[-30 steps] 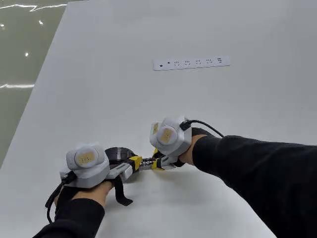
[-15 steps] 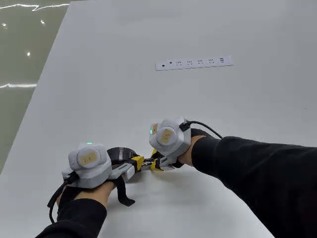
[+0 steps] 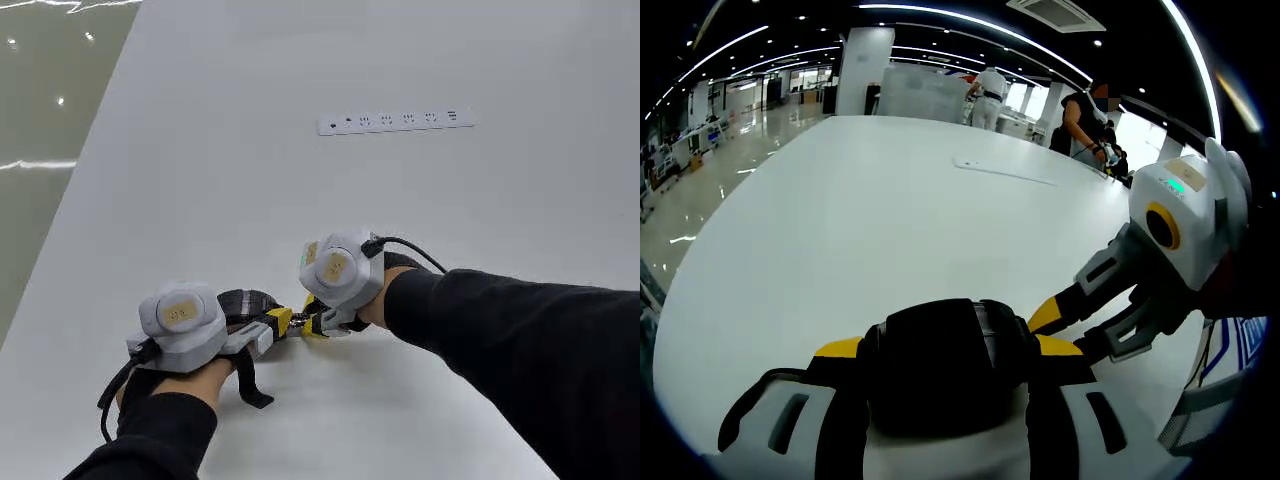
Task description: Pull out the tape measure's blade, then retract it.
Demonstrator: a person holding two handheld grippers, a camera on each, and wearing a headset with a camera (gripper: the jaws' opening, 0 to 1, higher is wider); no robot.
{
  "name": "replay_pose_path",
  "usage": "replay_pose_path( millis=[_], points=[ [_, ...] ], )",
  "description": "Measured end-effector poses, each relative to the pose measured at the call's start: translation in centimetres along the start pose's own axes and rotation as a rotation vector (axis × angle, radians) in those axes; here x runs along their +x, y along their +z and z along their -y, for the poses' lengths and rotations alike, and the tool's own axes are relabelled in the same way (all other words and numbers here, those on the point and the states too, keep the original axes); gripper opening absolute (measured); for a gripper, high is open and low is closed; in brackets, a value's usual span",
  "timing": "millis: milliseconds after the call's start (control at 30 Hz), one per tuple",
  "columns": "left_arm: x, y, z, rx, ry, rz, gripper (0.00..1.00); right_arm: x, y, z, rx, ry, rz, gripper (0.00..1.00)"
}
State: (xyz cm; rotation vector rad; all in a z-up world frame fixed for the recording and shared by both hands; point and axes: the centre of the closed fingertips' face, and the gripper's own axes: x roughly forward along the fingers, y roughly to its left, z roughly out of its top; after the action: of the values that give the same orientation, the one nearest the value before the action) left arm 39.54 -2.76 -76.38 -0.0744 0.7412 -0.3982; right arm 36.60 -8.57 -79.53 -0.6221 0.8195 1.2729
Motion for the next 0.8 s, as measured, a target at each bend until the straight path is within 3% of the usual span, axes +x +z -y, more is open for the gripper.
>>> replay_pose_path(
  millis=[333, 800],
  points=[
    [-0.02, 0.01, 0.02, -0.001, -0.003, -0.001, 0.59, 0.31, 0.41, -0.01, 0.034, 0.001, 0.020, 0.09],
    [0.00, 0.03, -0.02, -0.004, -0.004, -0.002, 0.59, 0.42, 0.59, -0.10, 0.023, 0.009, 0.027, 0.09]
  ],
)
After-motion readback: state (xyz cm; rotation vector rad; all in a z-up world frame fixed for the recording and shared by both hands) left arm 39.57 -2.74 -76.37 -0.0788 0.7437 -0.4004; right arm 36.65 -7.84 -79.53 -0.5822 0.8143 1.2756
